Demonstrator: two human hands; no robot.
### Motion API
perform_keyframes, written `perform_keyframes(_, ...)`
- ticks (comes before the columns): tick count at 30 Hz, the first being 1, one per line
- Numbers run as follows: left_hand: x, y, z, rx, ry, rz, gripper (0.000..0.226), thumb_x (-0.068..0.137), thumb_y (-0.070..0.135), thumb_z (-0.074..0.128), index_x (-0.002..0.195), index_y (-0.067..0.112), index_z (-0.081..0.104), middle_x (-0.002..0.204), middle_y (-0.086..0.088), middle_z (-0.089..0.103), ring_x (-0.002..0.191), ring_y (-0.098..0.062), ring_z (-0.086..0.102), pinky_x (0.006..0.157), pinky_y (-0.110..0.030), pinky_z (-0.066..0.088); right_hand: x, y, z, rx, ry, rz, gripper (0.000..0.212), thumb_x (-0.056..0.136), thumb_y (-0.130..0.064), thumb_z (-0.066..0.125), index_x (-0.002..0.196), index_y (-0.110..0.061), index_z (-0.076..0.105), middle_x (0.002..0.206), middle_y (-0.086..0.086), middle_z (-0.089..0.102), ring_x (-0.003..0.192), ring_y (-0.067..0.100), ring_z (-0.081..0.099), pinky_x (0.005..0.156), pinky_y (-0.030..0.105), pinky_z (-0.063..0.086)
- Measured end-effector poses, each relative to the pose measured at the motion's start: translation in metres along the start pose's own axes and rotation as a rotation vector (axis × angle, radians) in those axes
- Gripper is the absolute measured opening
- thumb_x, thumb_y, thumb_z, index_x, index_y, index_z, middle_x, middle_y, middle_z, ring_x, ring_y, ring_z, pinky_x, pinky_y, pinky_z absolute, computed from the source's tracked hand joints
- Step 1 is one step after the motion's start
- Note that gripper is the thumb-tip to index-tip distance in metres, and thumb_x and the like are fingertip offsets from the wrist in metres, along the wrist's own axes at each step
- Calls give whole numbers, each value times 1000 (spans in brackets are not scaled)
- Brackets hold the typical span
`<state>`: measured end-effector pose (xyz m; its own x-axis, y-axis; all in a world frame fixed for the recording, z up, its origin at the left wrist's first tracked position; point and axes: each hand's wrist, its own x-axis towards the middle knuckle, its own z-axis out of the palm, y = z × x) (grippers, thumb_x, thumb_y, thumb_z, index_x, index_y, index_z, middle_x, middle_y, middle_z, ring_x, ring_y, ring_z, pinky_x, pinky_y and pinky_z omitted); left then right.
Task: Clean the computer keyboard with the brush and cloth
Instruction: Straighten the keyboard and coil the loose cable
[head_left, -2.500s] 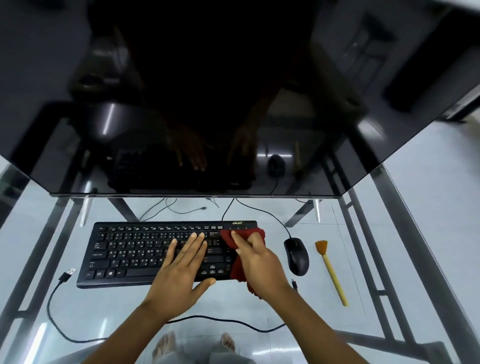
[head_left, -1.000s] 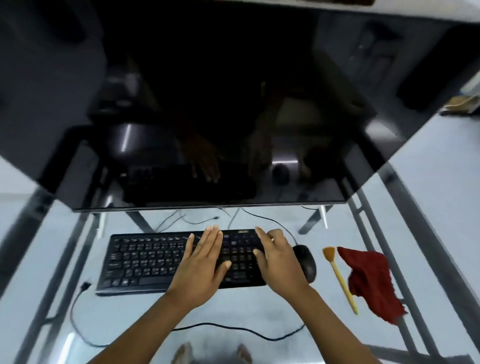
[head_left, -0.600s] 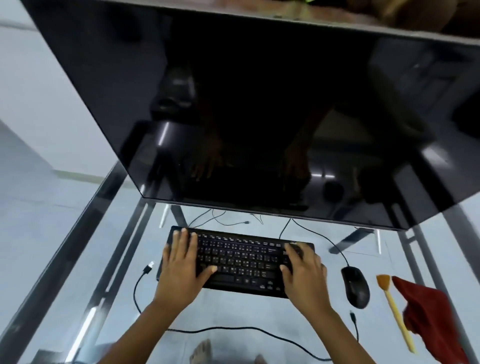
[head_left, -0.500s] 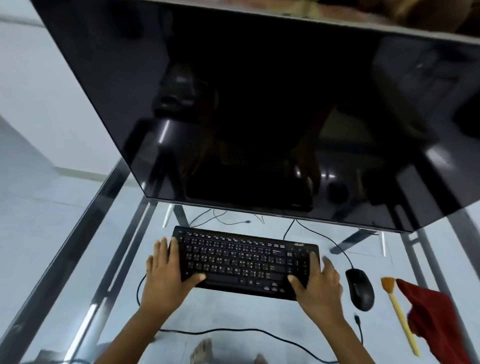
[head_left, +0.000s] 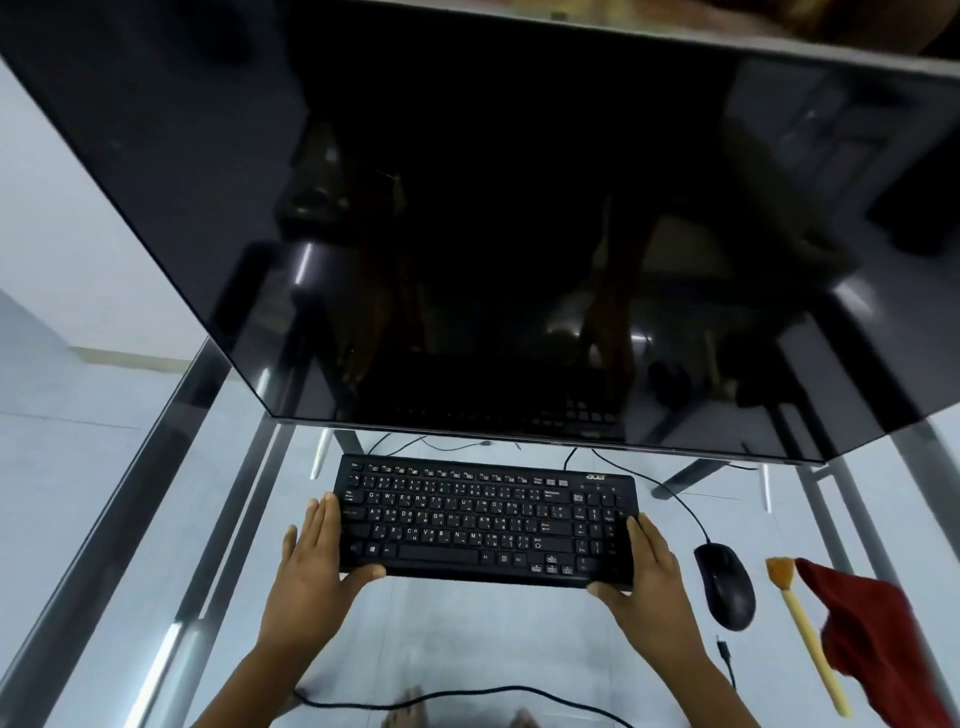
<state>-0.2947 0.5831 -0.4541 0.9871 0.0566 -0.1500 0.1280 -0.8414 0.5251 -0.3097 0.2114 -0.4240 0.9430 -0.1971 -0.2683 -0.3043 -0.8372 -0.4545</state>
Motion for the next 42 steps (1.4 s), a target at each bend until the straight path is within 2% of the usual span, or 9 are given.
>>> perform_keyframes(2,9,7,-3,-39,2,-12,101,79,52,65,153,10,12,160,-5,17,144,-7,0,120,-37,5,10,-2,-2,11,9,2,93,75,-25,81,149,-8,27,158,5,22,136,30,33,111,39,33)
perform_keyframes(6,29,17,-8,-60,3,-46,97,79,42,73,152,10,18,159,-6,20,148,-23,11,118,-47,19,28,-6,-6,15,20,-15,92,76,-26,81,149,-7,28,158,5,24,136,28,34,111,36,32)
perform_keyframes(13,50,26,-6,-70,45,-118,94,79,40,75,151,9,24,157,-8,27,147,-29,16,116,-47,24,48,-16,-7,87,60,-8,90,78,-25,78,151,-13,25,159,-2,21,139,21,29,110,29,29)
perform_keyframes(20,52,25,-5,-21,49,-103,89,79,44,71,150,10,29,158,-6,25,147,-24,19,109,-49,36,56,-15,-8,82,65,-27,88,77,-24,79,149,-12,30,158,0,23,138,23,32,108,29,31)
perform_keyframes(25,54,25,-5,-9,46,-96,88,81,45,70,150,10,28,159,-4,23,147,-22,19,106,-49,40,60,-15,-8,70,64,-34,88,77,-24,79,148,-10,30,158,1,24,138,24,32,109,30,30)
perform_keyframes(30,46,28,-2,-2,70,-114,84,83,43,68,150,11,29,159,-1,24,134,-29,44,90,-44,51,53,-10,-5,35,95,-2,75,85,-23,72,147,-7,33,155,4,29,140,22,30,109,29,31)
perform_keyframes(34,45,30,-1,-17,80,-113,81,85,38,67,150,9,28,159,-1,24,130,-29,48,89,-42,51,52,-4,-3,8,119,-18,64,88,-19,68,144,-5,39,153,3,34,139,20,36,106,29,36)
perform_keyframes(42,47,34,-4,-15,55,-121,81,87,42,63,151,11,24,160,2,19,132,-28,46,93,-41,48,60,-6,-1,-11,123,-22,64,90,-21,66,145,-5,37,155,0,31,139,17,35,105,31,37)
